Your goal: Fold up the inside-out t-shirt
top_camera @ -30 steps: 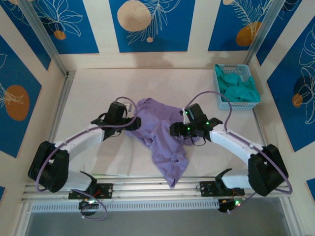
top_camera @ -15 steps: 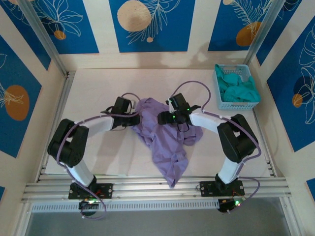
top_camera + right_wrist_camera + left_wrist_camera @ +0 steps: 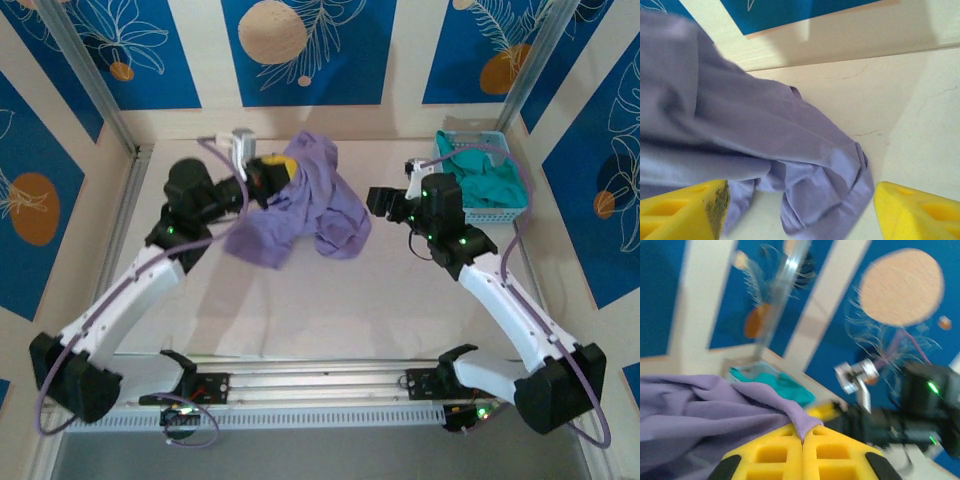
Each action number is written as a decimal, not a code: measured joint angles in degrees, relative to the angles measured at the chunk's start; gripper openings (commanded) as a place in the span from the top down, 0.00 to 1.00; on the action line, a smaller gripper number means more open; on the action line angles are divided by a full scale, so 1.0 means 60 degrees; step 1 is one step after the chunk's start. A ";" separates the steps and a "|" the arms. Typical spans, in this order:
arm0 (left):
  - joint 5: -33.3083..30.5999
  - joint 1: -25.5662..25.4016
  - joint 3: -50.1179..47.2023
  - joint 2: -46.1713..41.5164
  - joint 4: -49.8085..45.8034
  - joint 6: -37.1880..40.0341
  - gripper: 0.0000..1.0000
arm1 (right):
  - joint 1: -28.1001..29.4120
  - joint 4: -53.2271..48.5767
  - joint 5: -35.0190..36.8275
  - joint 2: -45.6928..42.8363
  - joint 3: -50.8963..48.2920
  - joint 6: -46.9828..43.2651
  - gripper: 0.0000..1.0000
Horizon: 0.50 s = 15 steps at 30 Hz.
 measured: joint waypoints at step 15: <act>-0.3042 -0.1861 -0.3169 -0.1657 -0.4648 0.1257 0.26 | 0.0903 -0.0539 -0.0958 0.1840 -0.0794 -0.0025 0.24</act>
